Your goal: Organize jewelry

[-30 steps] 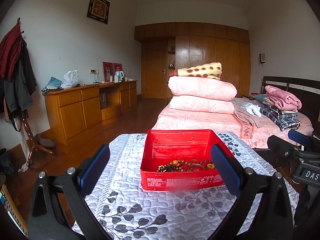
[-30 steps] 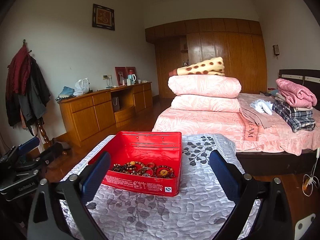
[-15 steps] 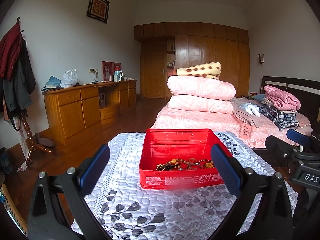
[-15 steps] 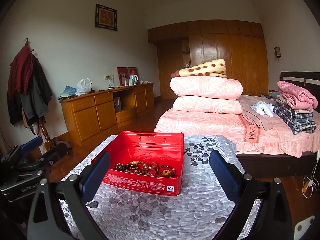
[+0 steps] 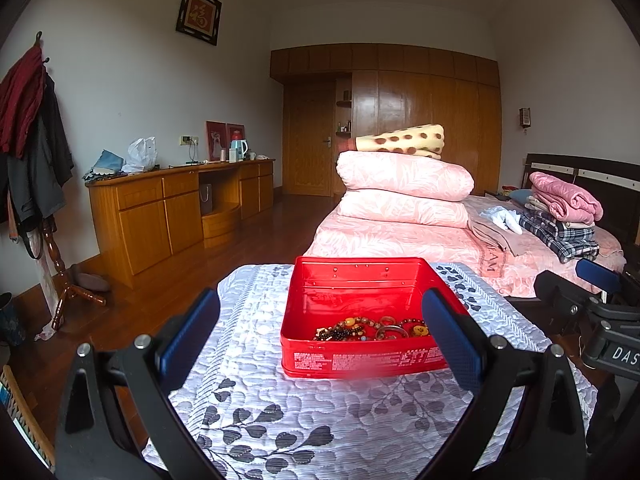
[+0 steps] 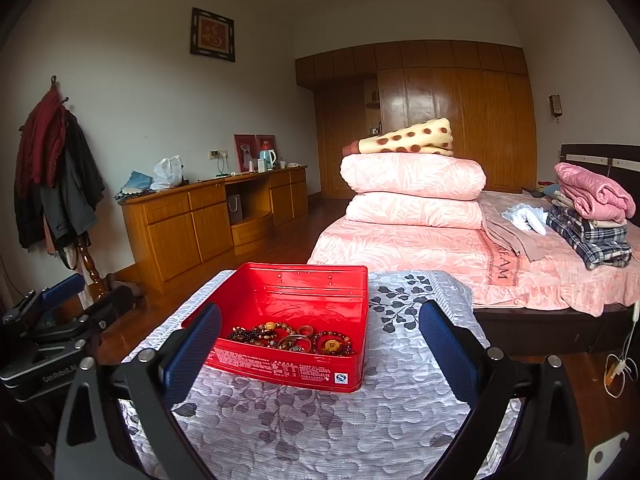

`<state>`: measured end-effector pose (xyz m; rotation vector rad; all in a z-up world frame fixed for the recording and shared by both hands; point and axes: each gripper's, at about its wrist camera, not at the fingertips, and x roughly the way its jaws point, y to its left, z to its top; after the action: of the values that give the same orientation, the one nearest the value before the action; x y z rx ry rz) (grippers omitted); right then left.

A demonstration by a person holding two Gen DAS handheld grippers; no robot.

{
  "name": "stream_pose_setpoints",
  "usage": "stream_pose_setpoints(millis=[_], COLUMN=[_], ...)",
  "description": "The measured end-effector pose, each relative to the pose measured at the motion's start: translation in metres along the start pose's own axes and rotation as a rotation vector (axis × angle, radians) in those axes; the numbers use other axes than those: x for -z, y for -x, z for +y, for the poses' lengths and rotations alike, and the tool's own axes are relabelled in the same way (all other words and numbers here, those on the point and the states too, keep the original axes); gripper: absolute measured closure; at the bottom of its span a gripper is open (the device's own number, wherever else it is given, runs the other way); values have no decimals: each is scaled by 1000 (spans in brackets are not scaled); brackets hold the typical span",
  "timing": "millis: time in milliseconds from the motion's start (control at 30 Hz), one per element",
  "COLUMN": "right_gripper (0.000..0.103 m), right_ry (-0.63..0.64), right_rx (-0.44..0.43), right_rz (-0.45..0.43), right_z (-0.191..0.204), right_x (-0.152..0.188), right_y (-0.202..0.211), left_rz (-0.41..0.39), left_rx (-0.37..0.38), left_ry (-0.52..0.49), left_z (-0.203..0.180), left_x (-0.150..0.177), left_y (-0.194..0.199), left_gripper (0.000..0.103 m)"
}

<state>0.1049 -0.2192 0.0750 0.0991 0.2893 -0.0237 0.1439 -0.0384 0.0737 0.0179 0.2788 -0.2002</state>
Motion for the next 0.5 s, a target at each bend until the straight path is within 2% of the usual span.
stream_pose_setpoints(millis=[500], right_gripper=[6], right_ry=[1], right_rx=[1], right_rz=[1], right_z=[1], right_x=[0], right_y=[0], left_rz=[5], left_rx=[0], left_ry=[-1], left_z=[1], left_x=[0], left_y=[-1], left_gripper=[5])
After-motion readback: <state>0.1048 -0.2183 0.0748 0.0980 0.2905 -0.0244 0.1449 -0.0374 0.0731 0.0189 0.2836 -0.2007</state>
